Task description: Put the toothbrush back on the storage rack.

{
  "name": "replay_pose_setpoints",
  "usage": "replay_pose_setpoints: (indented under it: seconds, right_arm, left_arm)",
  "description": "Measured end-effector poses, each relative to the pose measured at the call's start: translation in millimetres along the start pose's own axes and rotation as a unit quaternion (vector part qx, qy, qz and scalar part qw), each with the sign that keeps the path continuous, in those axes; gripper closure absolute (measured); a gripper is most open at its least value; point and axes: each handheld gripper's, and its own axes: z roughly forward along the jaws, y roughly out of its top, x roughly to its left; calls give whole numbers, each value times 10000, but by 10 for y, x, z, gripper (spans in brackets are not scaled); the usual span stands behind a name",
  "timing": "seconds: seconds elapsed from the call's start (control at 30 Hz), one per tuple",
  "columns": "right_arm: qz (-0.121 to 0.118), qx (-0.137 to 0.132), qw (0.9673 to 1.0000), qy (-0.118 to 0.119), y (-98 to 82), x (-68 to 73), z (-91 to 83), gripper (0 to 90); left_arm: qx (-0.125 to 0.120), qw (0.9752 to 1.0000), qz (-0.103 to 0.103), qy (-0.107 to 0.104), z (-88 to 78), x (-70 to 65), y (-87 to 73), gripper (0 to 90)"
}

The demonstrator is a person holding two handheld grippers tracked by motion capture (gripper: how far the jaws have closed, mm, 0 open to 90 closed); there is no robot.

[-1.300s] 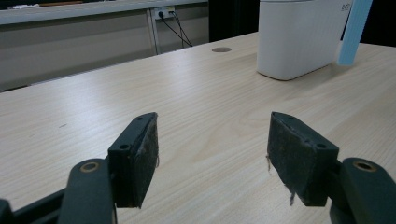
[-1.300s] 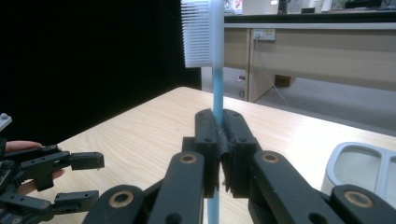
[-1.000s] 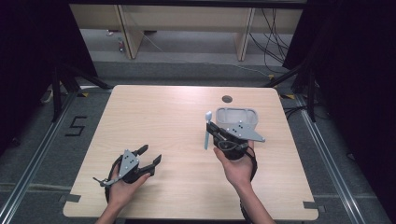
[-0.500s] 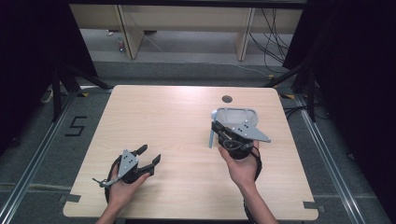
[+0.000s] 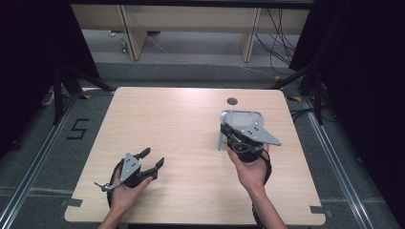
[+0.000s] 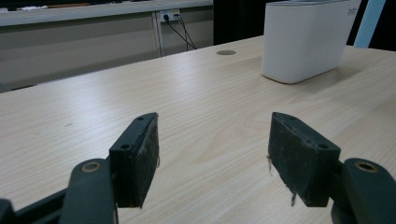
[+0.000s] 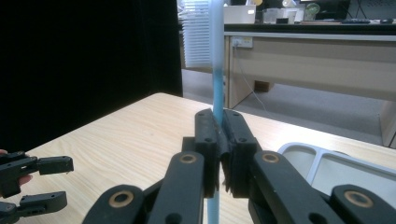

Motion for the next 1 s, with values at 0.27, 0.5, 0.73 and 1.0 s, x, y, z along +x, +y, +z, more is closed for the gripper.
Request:
replay_pose_setpoints:
  seconds: [0.27,0.5,0.73,1.0]
  right_arm:
    - [31,-27,10000,-55,21,-38,-34,859]
    - [62,-21,9999,-135,37,-69,-70,859]
    - [28,-51,9998,-191,43,-90,-85,858]
    - [76,-48,9998,-160,53,-108,-85,858]
  left_arm:
    - [5,10000,-23,-2,2,2,0,335]
    - [12,10000,-9,-4,3,0,1,335]
    - [14,10000,-1,-1,3,-1,1,335]
    - [17,10000,-8,-1,3,-2,1,335]
